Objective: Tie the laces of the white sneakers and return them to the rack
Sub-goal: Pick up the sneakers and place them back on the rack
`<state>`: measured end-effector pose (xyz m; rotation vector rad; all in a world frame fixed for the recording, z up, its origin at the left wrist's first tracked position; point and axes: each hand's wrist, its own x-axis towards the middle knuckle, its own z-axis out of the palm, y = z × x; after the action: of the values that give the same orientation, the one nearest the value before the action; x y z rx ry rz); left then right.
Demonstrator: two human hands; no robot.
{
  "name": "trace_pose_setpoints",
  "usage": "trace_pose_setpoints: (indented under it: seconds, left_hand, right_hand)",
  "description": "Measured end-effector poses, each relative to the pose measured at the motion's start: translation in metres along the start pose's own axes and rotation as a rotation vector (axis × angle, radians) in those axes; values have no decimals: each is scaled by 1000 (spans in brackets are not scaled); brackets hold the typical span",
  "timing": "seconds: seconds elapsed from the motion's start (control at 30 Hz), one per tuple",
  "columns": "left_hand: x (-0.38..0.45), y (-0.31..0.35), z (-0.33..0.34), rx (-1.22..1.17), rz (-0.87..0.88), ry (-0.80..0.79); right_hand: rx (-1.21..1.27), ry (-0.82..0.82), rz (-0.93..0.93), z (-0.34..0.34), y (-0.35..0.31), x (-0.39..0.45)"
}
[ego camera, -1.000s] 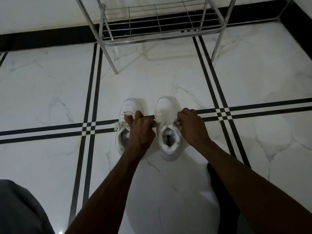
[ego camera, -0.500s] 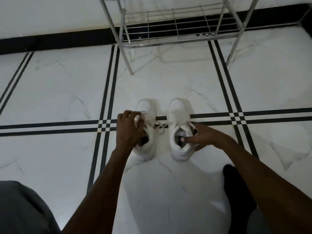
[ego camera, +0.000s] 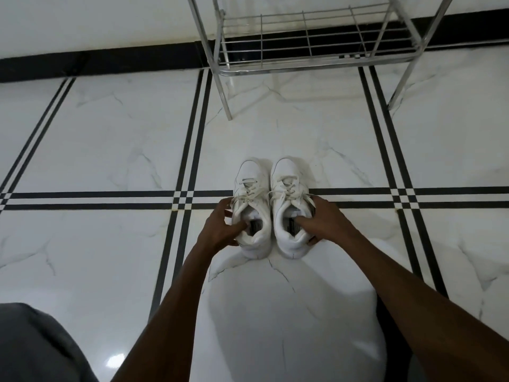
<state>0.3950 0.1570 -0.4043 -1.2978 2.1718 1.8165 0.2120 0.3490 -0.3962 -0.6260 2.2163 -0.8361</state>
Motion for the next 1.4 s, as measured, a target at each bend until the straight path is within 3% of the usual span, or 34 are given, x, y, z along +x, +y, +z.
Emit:
trace_pose_setpoints:
  seconds: [0.33, 0.63, 0.83, 1.17, 1.4]
  left_hand:
    - [9, 15, 22, -8, 26, 174]
    - [-3, 61, 39, -78, 65, 287]
    - [-48, 162, 18, -75, 29, 297]
    - [-138, 378, -21, -67, -21, 252]
    - [-132, 473, -40, -86, 40, 270]
  right_hand:
    - [1, 96, 24, -7, 10, 17]
    - [92, 114, -42, -59, -14, 29]
    - [82, 106, -74, -127, -82, -7]
    - [121, 70, -29, -300, -219, -85]
    - [122, 110, -52, -378, -287, -75]
